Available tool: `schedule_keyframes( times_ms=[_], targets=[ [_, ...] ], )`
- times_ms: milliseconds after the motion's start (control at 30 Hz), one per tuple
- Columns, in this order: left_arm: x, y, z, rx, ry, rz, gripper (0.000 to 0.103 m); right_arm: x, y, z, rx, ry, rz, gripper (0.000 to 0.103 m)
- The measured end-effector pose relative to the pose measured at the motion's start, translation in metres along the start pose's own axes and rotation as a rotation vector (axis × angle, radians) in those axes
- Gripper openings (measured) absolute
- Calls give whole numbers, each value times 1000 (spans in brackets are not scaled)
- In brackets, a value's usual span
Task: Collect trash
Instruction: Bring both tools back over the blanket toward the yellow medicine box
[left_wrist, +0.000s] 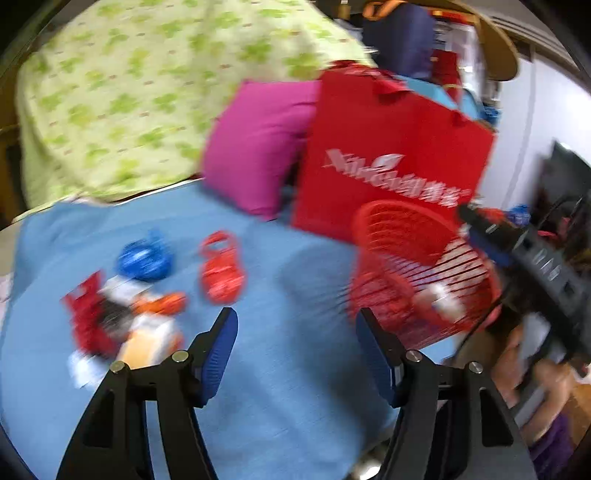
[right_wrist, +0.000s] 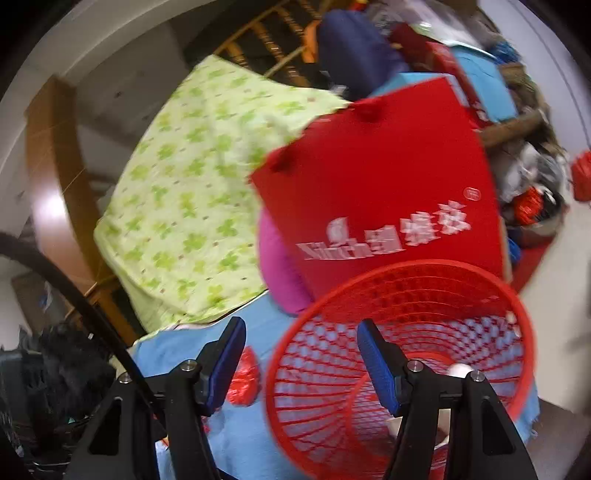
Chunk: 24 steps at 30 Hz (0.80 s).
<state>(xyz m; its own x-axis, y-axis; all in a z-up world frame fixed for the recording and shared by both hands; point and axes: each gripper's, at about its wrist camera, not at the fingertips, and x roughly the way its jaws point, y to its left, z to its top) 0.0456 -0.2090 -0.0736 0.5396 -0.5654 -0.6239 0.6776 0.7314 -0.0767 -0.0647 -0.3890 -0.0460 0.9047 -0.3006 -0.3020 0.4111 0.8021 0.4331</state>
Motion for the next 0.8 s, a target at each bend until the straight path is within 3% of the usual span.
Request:
schedule_keyframes(
  times_ms=[300, 500, 800],
  targets=[
    [-25, 97, -71, -119, 73, 257, 69, 10, 76, -31, -209, 42, 121, 72],
    [-35, 139, -95, -216, 83, 336, 69, 33, 120, -64, -300, 175, 206, 72],
    [-25, 155, -117, -245, 98, 369, 70, 68, 162, -110, -383, 363, 252, 73]
  ],
)
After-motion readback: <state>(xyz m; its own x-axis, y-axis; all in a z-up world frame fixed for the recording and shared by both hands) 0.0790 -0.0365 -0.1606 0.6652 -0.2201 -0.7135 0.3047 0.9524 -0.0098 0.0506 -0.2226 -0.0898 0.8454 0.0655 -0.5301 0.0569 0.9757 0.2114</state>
